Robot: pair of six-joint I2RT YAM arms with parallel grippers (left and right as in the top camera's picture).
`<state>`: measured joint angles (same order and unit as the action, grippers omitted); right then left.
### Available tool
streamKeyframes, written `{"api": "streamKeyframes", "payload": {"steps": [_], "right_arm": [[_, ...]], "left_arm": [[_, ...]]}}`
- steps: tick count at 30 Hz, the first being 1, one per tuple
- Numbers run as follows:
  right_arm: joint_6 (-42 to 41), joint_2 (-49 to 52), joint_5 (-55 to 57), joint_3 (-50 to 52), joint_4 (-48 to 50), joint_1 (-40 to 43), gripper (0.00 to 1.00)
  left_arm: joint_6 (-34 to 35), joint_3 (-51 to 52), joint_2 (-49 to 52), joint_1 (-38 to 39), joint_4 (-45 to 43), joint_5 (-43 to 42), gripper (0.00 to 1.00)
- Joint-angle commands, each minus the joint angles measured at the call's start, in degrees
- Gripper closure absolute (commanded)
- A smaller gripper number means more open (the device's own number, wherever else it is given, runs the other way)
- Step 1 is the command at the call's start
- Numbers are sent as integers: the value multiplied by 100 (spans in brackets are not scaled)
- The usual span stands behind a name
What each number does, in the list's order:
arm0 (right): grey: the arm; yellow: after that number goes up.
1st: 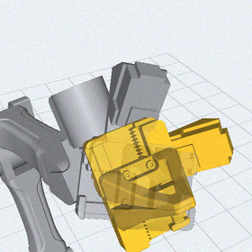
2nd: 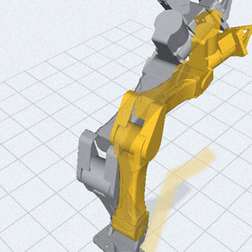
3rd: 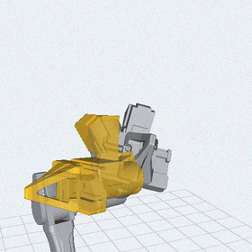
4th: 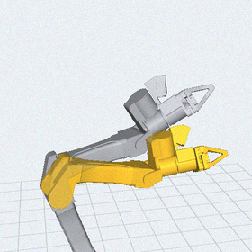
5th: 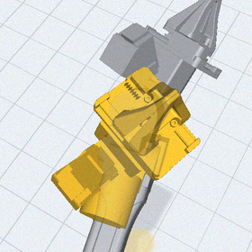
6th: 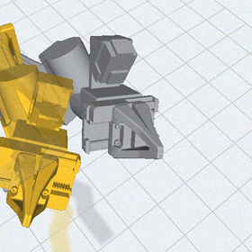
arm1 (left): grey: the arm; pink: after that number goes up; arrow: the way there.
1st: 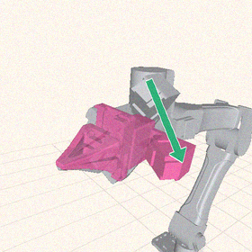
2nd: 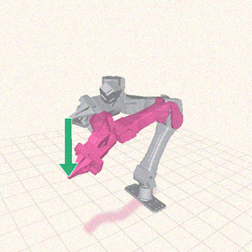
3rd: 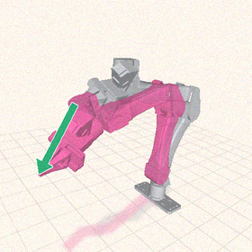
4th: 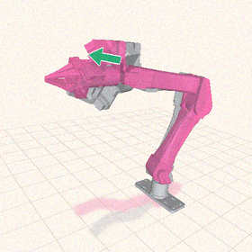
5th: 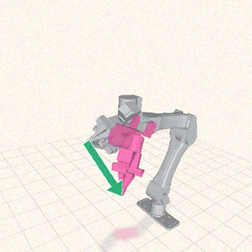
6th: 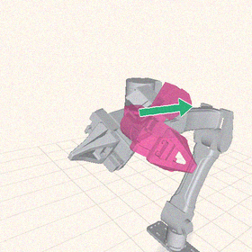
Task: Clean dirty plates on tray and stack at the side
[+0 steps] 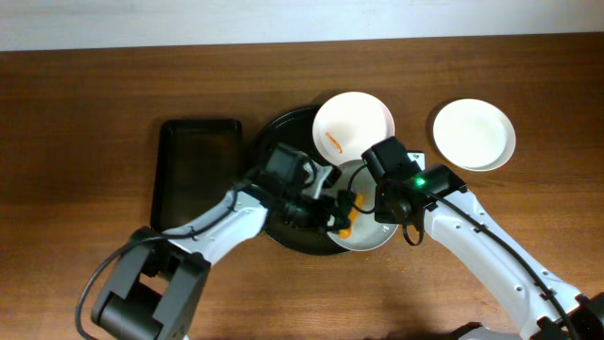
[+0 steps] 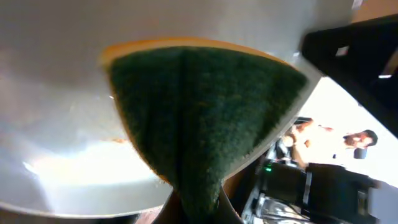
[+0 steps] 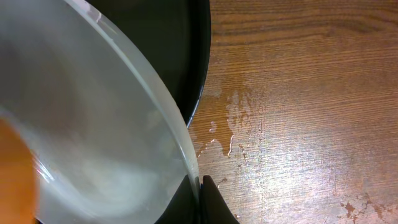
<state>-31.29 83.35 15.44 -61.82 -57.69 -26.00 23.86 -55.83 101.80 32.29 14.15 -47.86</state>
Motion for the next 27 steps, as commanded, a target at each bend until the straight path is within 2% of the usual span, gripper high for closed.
{"api": "streamKeyframes", "payload": {"steps": [1, 6, 9, 18, 23, 27], "right_arm": [[-61, -9, -44, -17, 0, -28, 96], [-72, -9, -179, -17, 0, -28, 96], [-72, -9, -238, -17, -2, -28, 96], [-50, -9, -302, -17, 0, -31, 96], [103, -9, -302, -17, -4, -31, 96], [227, -9, -341, -17, 0, -31, 96]], "left_arm": [[188, -76, 55, 385, -42, 1095, 100], [190, -68, 188, 1003, -374, 2846, 100], [229, -68, 439, 1217, -651, 3303, 100], [225, -68, 846, 1217, -911, 4656, 100], [225, -68, 846, 1217, -1650, 5565, 100], [225, -68, 846, 1217, -1871, 5974, 100]]}}
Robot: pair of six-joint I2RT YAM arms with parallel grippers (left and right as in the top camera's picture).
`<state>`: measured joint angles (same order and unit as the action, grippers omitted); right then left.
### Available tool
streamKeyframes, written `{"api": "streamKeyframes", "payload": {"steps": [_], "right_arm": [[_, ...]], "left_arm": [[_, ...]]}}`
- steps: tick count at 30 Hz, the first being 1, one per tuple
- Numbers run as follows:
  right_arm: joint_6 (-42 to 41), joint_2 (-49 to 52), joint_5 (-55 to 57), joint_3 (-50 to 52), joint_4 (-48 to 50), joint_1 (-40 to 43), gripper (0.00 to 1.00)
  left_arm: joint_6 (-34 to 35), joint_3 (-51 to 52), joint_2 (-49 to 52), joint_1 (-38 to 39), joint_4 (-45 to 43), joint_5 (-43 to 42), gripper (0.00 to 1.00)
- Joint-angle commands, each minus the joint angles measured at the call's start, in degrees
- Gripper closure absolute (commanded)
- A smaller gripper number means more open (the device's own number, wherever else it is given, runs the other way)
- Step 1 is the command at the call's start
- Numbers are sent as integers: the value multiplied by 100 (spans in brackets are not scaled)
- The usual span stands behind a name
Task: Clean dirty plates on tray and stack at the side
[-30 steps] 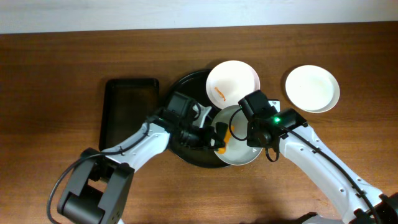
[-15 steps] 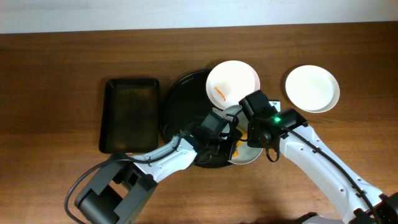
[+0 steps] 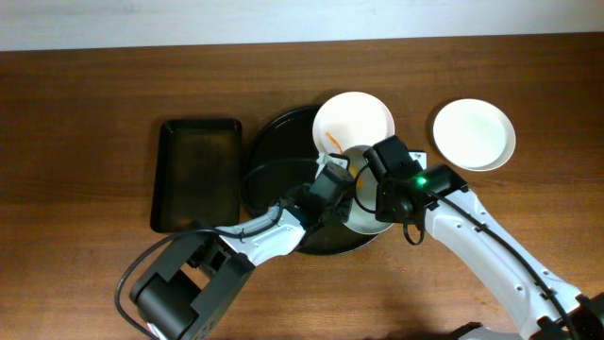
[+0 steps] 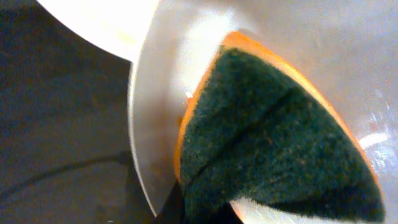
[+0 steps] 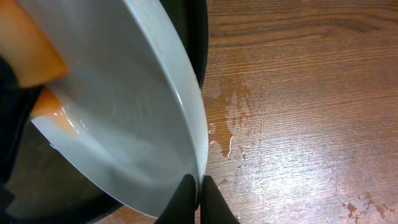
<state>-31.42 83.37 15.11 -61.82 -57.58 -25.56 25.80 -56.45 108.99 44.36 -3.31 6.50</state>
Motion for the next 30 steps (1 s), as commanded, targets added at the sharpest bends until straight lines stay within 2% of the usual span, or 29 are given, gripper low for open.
{"api": "streamKeyframes", "payload": {"steps": [1, 5, 10, 17, 21, 24, 30], "right_arm": [[264, -11, -310, -17, -20, -74, 96], [267, -11, -310, -17, -59, -74, 96], [269, -11, -310, -17, -74, -74, 96], [459, -11, -404, -17, -70, -74, 96], [455, -11, -400, -17, -13, -72, 96], [455, -11, -400, -17, 79, -68, 96], [455, -13, -396, -17, 197, -66, 96]], "left_arm": [[31, -7, 127, 11, -262, 581, 100], [28, -7, 127, 4, -1010, 584, 100], [31, -7, 127, 0, -1814, 1045, 100], [31, -7, 509, 0, -1939, 1049, 100], [31, -7, 619, 0, -1670, 1036, 100], [31, -7, 619, 2, -1113, 981, 100], [31, -9, 448, 0, -562, -90, 100]]}}
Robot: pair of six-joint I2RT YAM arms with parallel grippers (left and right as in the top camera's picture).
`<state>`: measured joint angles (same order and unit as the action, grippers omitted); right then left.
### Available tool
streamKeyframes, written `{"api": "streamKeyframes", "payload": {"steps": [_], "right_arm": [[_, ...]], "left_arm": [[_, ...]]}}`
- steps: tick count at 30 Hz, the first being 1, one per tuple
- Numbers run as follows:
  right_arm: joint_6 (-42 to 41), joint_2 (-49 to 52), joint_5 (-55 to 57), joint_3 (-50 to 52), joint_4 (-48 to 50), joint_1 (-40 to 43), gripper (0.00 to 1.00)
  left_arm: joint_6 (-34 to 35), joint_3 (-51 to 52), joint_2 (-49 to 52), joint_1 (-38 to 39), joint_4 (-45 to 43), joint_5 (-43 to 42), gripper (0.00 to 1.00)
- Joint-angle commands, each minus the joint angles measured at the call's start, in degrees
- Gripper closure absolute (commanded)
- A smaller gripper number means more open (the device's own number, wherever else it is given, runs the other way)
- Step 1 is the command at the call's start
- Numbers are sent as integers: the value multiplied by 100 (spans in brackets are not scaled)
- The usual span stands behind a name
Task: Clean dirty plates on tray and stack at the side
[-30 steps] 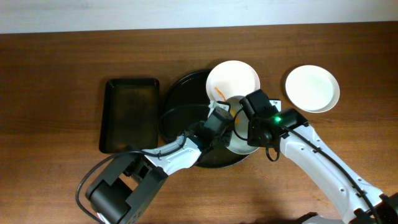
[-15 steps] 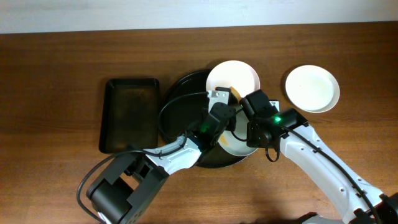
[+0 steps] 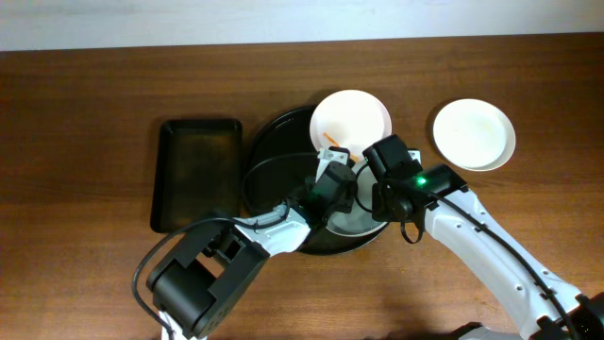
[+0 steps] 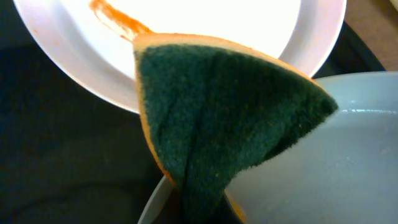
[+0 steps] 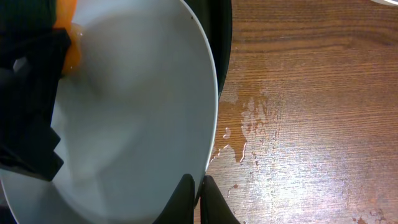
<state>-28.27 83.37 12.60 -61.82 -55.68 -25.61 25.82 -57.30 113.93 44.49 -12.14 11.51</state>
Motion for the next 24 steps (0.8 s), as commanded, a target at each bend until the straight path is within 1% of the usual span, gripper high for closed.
{"api": "streamKeyframes", "payload": {"steps": [1, 3, 6, 9, 12, 15, 16, 17, 20, 21, 22, 24], "right_arm": [[136, -11, -144, -17, 35, -57, 96], [120, -13, -144, -17, 61, -15, 96], [122, -11, -146, -17, 48, 201, 96], [221, -13, -146, -20, 57, 291, 96], [282, -17, 17, -28, 66, 291, 96], [400, -17, 162, -28, 42, 293, 96], [352, -4, 94, -28, -4, 328, 66], [243, 11, -55, -26, -94, 446, 56], [315, 48, -929, 22, -201, 1080, 55], [479, 48, -1281, 55, -188, 1311, 55], [894, 48, -2079, 140, -105, 1707, 55], [1115, 50, -2752, 361, -7, 2138, 55]], "left_arm": [[28, 76, -173, -13, 483, -597, 100], [28, 76, -505, -13, 850, -595, 100], [26, 76, -1252, -13, 1628, -592, 100], [24, 76, -1731, -15, 2323, -529, 100], [24, 76, -2260, -85, 2686, 221, 100], [26, 76, -2876, -380, 3040, 389, 100], [26, 76, -3051, -520, 3206, 374, 100], [26, 76, -3167, -649, 3388, 374, 100], [26, 79, -3198, -833, 3873, 376, 100], [26, 79, -3198, -846, 3985, 376, 100], [26, 79, -3198, -846, 4061, 378, 100], [26, 79, -3198, -846, 4094, 378, 100]]}}
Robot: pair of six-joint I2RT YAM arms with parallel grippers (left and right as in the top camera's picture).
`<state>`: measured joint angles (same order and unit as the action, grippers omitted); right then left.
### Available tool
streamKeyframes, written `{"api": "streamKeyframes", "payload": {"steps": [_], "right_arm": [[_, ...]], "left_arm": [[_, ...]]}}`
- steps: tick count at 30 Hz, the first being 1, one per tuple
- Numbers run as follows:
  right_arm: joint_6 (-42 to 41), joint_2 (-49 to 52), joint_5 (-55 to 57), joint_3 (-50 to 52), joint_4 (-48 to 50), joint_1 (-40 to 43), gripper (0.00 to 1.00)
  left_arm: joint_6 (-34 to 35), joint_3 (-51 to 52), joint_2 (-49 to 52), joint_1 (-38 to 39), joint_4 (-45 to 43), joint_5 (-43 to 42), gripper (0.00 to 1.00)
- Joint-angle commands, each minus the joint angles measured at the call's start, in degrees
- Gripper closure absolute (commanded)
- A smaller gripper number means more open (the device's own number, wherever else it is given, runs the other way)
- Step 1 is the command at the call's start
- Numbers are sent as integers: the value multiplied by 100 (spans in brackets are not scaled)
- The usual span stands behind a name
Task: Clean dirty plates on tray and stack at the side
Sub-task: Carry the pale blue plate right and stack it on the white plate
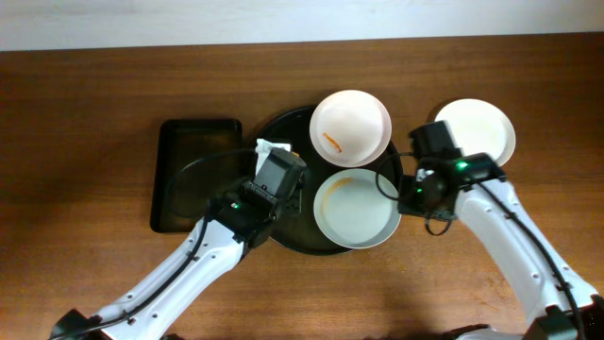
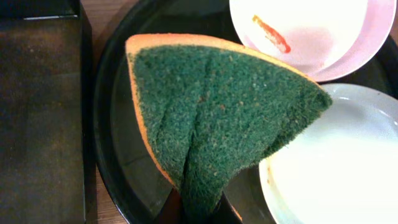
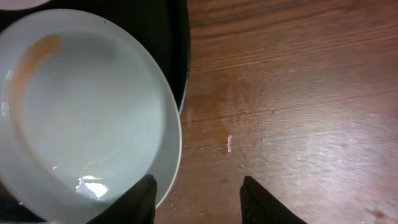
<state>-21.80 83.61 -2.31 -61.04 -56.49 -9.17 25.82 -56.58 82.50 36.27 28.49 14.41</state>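
Note:
A white plate [image 1: 356,208] lies flat on the round black tray [image 1: 283,127]; a faint orange smear shows near its rim in the right wrist view [image 3: 87,106]. Behind it a second plate [image 1: 351,126] bears an orange streak, also seen from the left wrist [image 2: 298,31]. My left gripper [image 1: 279,189] hangs over the tray's left half, shut on a folded green-and-orange sponge [image 2: 217,118]. My right gripper [image 3: 202,199] is open just right of the near plate's rim, over bare wood, with nothing between its fingers [image 3: 147,198].
A clean white plate [image 1: 475,134] sits on the table at the right. A black rectangular tray [image 1: 196,175] lies left of the round one. Brown wooden table [image 3: 298,112] around, with a few water drops by the tray's right edge.
My right gripper has let go of the near plate's rim and stands open further right; the plate now lies flat. My left gripper with the sponge has moved left, off the plate.
My right gripper held the near plate tilted by its rim while the sponge in my left gripper pressed inside it. The sponge was then at another spot in the plate, then at its far edge. Now the plate is released and flat, the sponge withdrawn.

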Motion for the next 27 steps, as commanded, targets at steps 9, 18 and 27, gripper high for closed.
{"api": "streamKeyframes", "payload": {"steps": [9, 18, 27], "right_arm": [[588, 24, -2905, 2083, 2105, 881, 67], [595, -216, -2111, 1683, 1672, 881, 96], [431, -739, 2151, -1390, 271, -776, 96]], "left_arm": [[26, 7, -55, -24, 96, 85, 100], [26, 7, -57, -24, 125, 87, 100], [-96, 4, -61, -1556, 420, -2586, 100]]}}
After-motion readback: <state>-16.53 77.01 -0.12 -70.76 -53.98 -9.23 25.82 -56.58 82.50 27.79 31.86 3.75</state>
